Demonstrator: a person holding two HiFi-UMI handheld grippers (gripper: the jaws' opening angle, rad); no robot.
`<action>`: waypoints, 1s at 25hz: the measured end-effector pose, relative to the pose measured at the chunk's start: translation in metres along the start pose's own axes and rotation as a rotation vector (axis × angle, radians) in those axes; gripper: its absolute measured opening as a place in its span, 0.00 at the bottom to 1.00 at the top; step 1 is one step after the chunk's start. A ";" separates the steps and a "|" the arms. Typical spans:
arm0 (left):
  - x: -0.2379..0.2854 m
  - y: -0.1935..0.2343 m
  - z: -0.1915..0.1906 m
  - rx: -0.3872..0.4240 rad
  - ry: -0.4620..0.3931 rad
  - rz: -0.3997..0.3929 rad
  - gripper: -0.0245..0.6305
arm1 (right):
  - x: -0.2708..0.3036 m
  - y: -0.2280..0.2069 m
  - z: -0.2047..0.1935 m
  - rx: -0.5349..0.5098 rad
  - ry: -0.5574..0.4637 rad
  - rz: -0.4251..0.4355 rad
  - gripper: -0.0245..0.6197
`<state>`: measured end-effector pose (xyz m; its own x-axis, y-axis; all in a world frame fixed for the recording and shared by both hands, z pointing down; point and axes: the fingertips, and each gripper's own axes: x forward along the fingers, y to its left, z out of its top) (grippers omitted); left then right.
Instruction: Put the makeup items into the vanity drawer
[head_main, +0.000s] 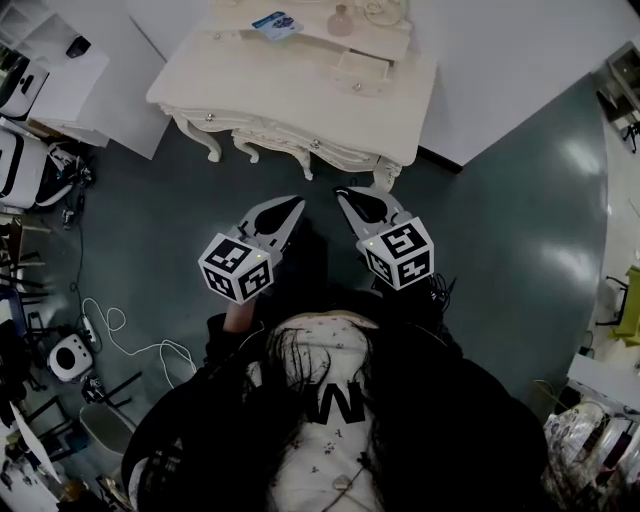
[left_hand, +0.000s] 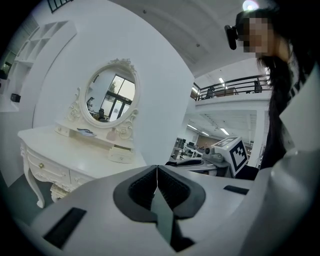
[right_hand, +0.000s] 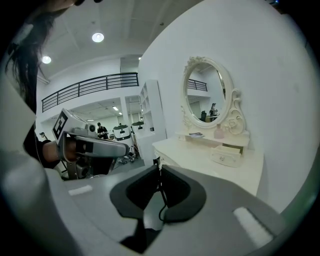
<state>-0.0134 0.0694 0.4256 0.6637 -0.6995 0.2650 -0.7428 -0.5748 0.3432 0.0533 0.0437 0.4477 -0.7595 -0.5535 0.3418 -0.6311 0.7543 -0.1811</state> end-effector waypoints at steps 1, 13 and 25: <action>0.006 0.010 0.005 0.000 0.004 -0.007 0.04 | 0.010 -0.006 0.003 0.005 0.005 -0.005 0.09; 0.063 0.130 0.067 -0.005 0.069 -0.114 0.04 | 0.114 -0.064 0.049 0.066 0.041 -0.117 0.09; 0.100 0.189 0.084 0.004 0.140 -0.253 0.04 | 0.168 -0.087 0.064 0.116 0.056 -0.233 0.09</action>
<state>-0.0950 -0.1454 0.4413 0.8334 -0.4686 0.2931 -0.5523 -0.7255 0.4105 -0.0293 -0.1378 0.4622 -0.5833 -0.6848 0.4367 -0.8045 0.5610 -0.1950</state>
